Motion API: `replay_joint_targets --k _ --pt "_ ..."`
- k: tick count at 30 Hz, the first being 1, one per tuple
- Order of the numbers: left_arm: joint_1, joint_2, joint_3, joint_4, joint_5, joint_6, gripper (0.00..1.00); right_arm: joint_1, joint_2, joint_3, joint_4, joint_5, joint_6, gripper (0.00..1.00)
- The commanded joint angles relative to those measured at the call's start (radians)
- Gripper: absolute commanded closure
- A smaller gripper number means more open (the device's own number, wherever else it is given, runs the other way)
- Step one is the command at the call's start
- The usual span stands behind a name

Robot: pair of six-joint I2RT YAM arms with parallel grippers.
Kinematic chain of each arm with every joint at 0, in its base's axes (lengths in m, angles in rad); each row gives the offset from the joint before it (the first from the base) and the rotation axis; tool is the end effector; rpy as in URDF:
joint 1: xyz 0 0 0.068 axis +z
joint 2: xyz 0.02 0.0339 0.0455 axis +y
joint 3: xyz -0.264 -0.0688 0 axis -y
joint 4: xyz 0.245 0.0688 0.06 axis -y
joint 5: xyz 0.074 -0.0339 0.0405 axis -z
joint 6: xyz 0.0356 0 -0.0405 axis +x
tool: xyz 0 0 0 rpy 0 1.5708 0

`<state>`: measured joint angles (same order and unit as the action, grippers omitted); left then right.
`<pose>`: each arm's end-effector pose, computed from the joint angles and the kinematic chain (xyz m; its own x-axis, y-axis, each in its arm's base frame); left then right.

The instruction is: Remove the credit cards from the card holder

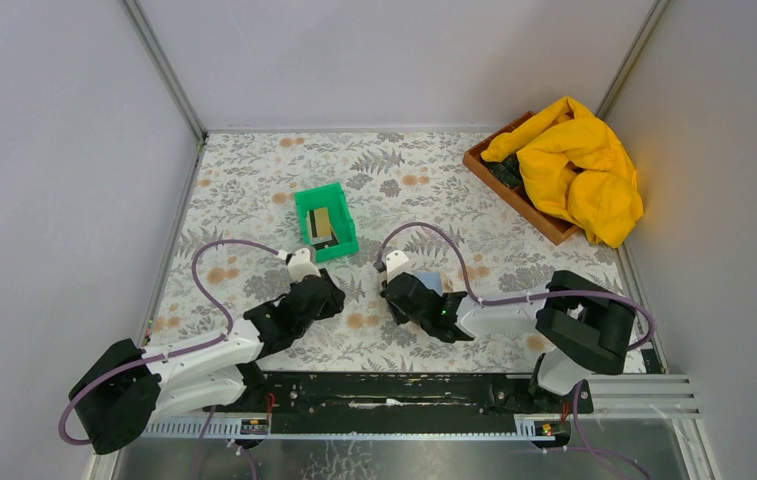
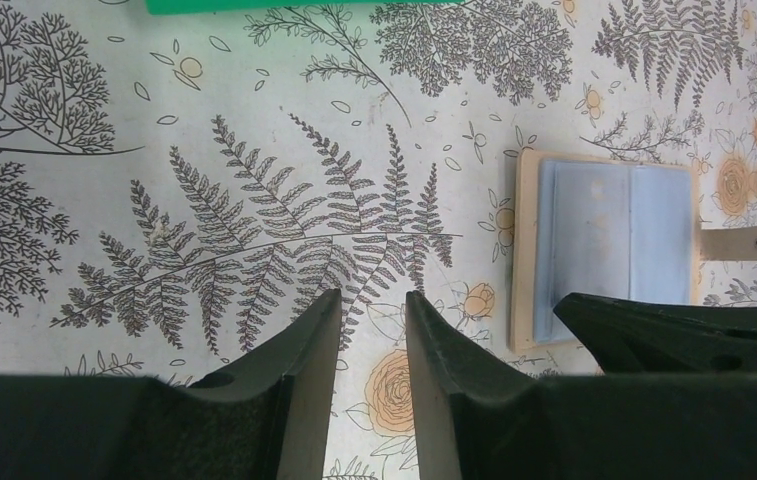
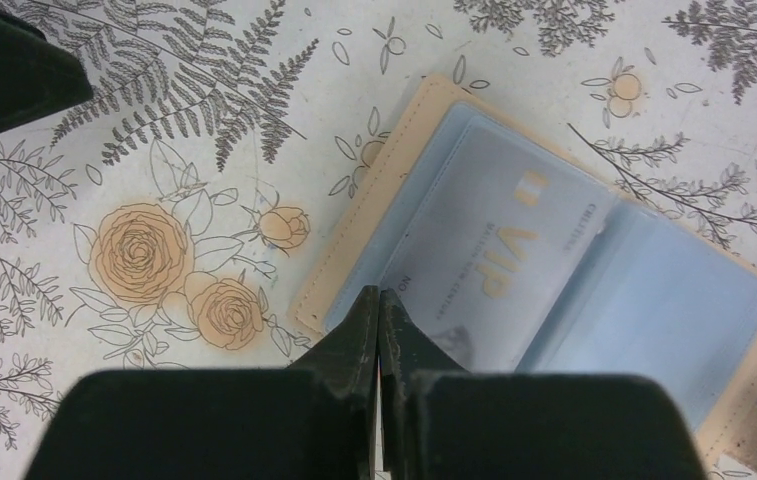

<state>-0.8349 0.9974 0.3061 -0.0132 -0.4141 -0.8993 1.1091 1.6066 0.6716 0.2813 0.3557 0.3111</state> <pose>0.1348 -0.1275 0.1563 -0.6406 -0.3603 -0.6781 -0.0462 0.8995 -0.4344 0.1485 0.2706 0.1505 -0.4771 -0.3147 -0.8206 -0.5988 0.7998 0.0414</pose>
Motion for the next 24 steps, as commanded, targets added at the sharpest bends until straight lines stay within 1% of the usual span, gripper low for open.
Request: replay_joint_targets --k 1,4,6,7,8,9,11,12,13,15,17,19,23,24 --pt "0.008 -0.022 -0.013 0.055 0.027 0.043 0.63 -0.032 -0.078 -0.021 -0.005 -0.010 0.013 1.00" --pt "0.007 -0.055 -0.039 0.155 0.108 0.065 0.63 -0.070 -0.143 -0.055 0.019 -0.014 0.022 1.00" --pt "0.004 -0.058 -0.051 0.226 0.173 0.069 0.62 -0.092 -0.168 -0.074 0.022 0.026 0.038 1.00" --pt "0.002 -0.050 -0.048 0.255 0.202 0.073 0.60 -0.102 -0.175 -0.080 0.022 0.039 0.045 0.91" --pt "0.000 -0.033 -0.041 0.277 0.227 0.077 0.59 -0.113 -0.178 -0.085 0.020 0.049 0.050 0.78" --pt "-0.001 -0.010 -0.027 0.295 0.246 0.086 0.58 -0.123 -0.179 -0.087 0.015 0.057 0.056 0.71" --pt "-0.001 0.058 0.007 0.326 0.288 0.092 0.57 -0.136 -0.171 -0.086 0.006 0.056 0.065 0.69" --pt "-0.001 0.093 0.025 0.345 0.307 0.091 0.57 -0.139 -0.168 -0.086 0.004 0.059 0.068 0.73" --pt "-0.001 0.134 0.040 0.374 0.340 0.084 0.58 -0.140 -0.162 -0.087 0.003 0.065 0.071 0.82" --pt "0.000 0.212 0.073 0.430 0.396 0.072 0.64 -0.142 -0.157 -0.086 -0.007 0.080 0.080 0.98" --pt "0.003 0.286 0.126 0.431 0.422 0.062 0.65 -0.149 -0.163 -0.091 -0.013 0.094 0.083 1.00" --pt "0.006 0.335 0.162 0.440 0.427 0.046 0.61 -0.157 -0.178 -0.105 -0.013 0.101 0.086 1.00" --pt "0.027 0.375 0.177 0.474 0.450 0.017 0.51 -0.191 -0.187 -0.120 -0.025 0.090 0.101 1.00" --pt "0.033 0.383 0.177 0.481 0.457 0.013 0.50 -0.199 -0.183 -0.120 -0.028 0.083 0.105 1.00"
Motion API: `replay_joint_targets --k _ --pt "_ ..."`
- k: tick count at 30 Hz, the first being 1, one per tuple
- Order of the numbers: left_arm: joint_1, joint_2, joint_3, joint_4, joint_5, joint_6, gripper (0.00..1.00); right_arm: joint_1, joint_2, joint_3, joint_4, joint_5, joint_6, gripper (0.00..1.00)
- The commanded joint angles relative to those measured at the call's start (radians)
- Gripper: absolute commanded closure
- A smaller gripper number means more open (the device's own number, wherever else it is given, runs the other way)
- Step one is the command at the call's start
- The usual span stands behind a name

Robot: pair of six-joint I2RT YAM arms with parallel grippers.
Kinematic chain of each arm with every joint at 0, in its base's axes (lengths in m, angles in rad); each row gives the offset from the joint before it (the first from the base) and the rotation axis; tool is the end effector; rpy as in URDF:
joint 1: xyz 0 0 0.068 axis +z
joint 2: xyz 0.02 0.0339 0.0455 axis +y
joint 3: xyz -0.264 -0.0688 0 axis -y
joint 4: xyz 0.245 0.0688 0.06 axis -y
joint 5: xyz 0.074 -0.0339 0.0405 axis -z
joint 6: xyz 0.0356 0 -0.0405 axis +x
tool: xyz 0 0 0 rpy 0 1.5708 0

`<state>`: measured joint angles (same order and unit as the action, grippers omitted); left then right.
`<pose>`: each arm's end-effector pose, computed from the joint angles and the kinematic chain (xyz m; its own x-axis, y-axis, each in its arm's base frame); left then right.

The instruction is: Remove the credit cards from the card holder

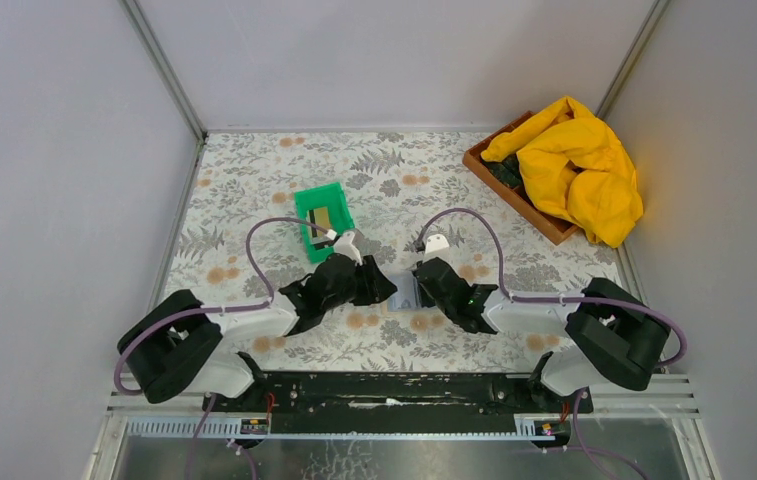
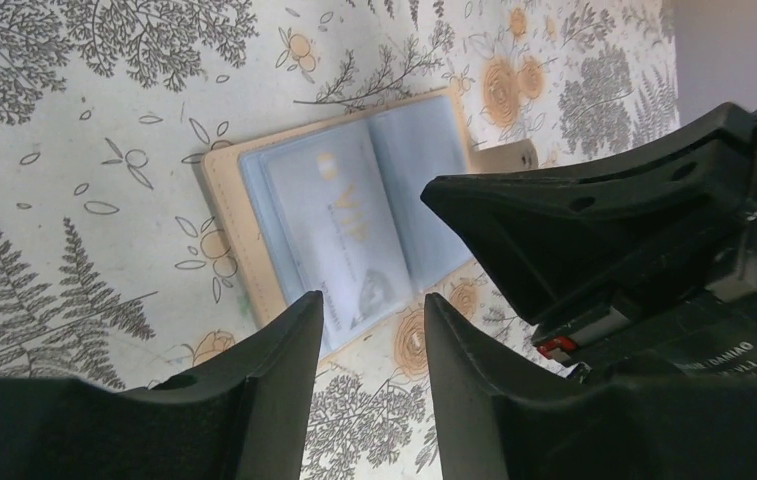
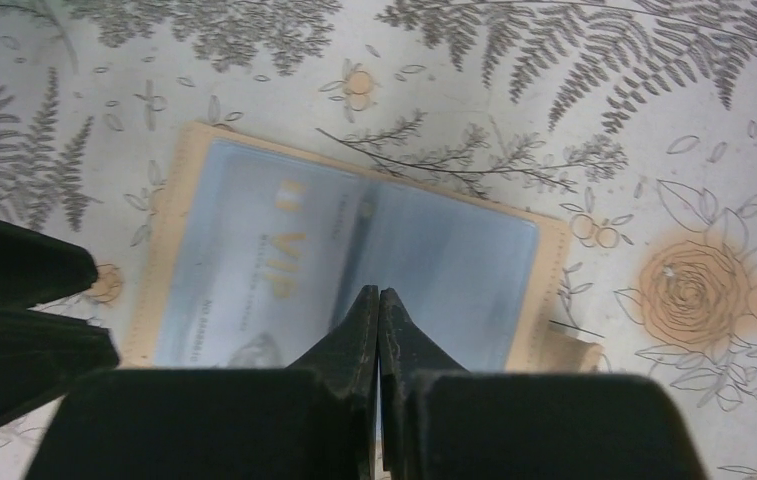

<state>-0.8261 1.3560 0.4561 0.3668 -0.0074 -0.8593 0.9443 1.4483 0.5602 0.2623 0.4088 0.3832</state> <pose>0.1747 -0.1891 0.1611 -0.7785 -0.2728 -0.5652 0.2164 0.7286 -0.6498 0.1729 0.2147 0.1608 -0.5258 -0.1414 -0.8388 -0.3858 0.9185 0.0871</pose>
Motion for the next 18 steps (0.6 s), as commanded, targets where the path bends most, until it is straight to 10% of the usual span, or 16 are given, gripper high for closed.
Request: replay_joint_targets --k 1,18 --pt "0.032 0.035 0.022 0.118 0.066 -0.033 0.50 -0.041 -0.020 -0.009 -0.010 0.022 0.038 1.00" --pt "0.068 0.201 -0.002 0.283 0.136 -0.060 0.54 -0.067 0.037 0.002 -0.006 -0.057 0.044 1.00"
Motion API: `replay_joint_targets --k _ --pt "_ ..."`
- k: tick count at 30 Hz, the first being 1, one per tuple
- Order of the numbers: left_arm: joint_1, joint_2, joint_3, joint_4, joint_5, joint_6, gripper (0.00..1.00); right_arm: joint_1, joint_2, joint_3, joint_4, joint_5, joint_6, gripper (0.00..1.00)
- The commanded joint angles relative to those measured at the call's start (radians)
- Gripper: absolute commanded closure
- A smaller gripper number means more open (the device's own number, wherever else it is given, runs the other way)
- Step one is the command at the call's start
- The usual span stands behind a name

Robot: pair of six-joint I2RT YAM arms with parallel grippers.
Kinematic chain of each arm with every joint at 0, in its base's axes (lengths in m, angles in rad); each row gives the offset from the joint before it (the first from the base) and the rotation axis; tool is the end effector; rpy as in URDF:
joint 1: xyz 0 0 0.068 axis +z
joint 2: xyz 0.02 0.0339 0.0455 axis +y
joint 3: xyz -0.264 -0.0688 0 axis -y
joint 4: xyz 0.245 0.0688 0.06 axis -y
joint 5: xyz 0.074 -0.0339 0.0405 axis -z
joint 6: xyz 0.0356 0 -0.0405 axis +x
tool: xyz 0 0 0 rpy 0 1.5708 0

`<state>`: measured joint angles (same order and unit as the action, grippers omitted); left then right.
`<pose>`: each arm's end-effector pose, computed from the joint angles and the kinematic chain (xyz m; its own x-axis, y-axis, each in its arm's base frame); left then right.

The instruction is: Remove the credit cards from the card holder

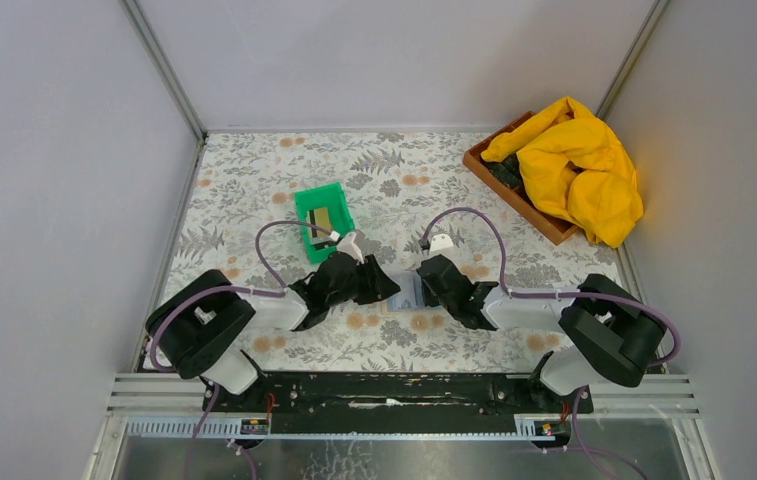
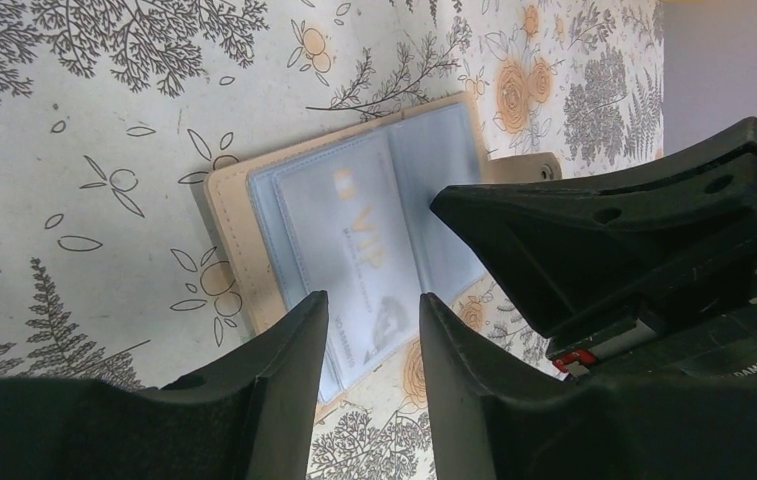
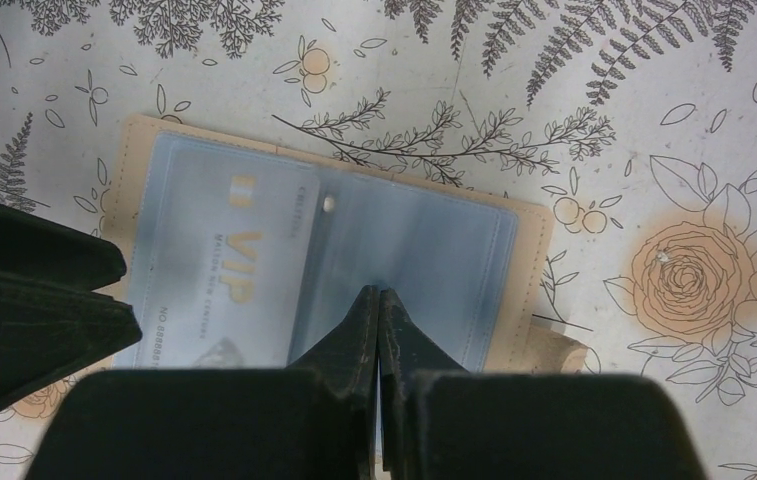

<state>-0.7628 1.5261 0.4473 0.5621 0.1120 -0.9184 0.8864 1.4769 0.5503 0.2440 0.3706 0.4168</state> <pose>0.1938 -0.1908 0.1356 -0.8182 -0.3103 -0.4840 0.1757 0.6666 -0.7244 0.1829 0.2038 0.1489 -0.5851 -0.1202 -0.8020 -0.3365 0.9358 0.1052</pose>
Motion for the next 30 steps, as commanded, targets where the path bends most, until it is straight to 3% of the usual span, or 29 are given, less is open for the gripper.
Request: replay_joint_targets --k 1,14,30 --pt "0.005 0.040 0.011 0.089 0.016 0.000 0.54 -0.009 0.008 0.011 0.013 -0.021 0.010 1.00" --pt "0.004 0.017 0.007 0.009 -0.027 0.055 0.54 -0.009 0.007 0.013 0.015 -0.033 0.008 1.00" --pt "-0.035 0.169 0.037 0.173 0.046 -0.013 0.55 -0.015 0.014 0.009 0.023 -0.053 0.013 1.00"
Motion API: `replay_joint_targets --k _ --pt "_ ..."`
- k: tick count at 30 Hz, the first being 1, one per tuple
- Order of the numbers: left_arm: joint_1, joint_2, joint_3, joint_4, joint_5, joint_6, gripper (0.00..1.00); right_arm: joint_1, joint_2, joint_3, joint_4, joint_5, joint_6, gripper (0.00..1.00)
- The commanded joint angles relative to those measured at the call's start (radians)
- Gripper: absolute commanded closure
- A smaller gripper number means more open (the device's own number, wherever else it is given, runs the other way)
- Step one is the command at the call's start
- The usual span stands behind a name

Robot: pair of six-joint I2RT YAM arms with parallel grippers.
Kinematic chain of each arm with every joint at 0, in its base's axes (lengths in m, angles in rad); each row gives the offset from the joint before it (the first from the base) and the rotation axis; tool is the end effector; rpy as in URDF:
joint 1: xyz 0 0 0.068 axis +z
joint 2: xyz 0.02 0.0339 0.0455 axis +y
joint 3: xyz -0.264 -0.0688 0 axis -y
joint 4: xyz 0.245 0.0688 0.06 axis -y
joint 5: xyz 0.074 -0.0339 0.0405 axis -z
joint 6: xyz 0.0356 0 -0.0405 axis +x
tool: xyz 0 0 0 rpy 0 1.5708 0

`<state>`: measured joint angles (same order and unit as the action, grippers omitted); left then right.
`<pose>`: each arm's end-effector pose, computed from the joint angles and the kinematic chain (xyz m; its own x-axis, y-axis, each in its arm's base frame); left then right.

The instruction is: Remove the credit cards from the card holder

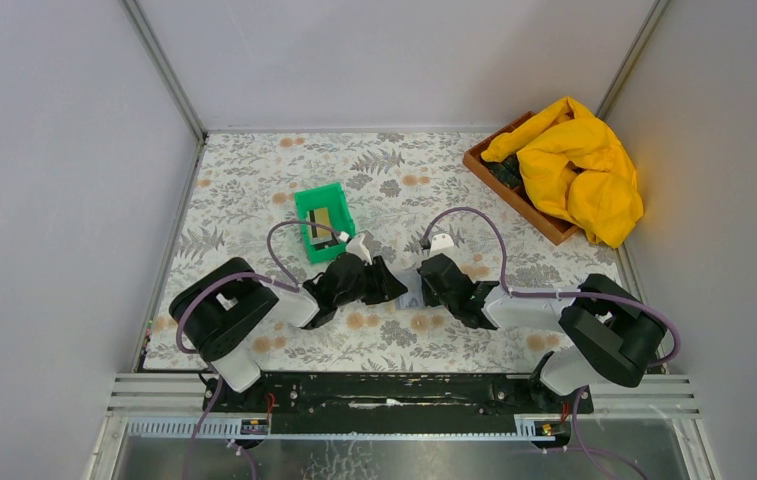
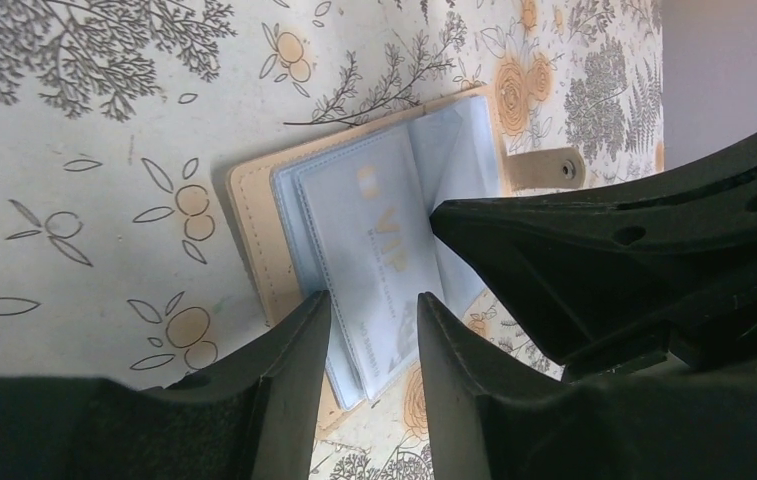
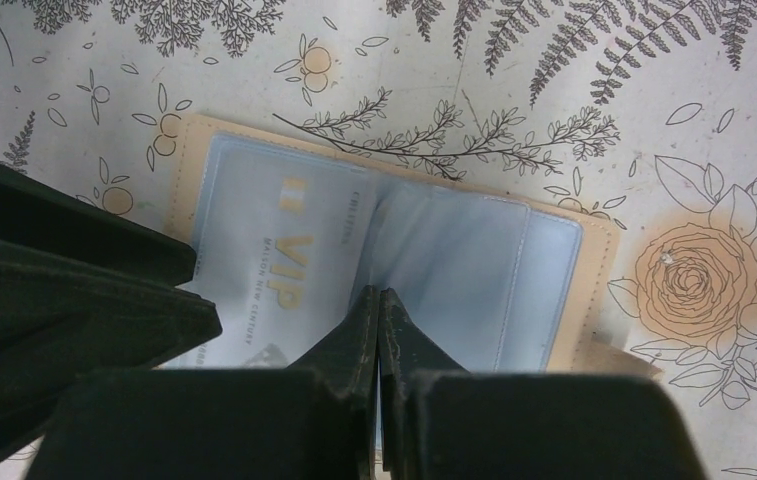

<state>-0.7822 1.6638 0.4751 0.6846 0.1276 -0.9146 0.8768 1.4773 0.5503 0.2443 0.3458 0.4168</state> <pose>0.2006 -0.2057 0.1186 -0.8256 -0.2875 -0.4855 0.2033 0.6511 -0.7313 0.1844 0.2028 0.1486 -0.5937 -0.1180 -0.7960 -0.3441 0.9314 0.1186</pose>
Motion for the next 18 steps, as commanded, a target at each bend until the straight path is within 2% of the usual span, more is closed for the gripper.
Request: replay_joint_targets --k 1,18 --pt "-0.017 0.032 0.012 0.059 0.036 -0.021 0.55 -0.005 0.015 0.010 0.023 -0.029 0.012 1.00" --pt "-0.036 0.028 0.071 0.081 0.053 -0.043 0.56 -0.010 0.030 0.012 0.030 -0.053 0.023 1.00"
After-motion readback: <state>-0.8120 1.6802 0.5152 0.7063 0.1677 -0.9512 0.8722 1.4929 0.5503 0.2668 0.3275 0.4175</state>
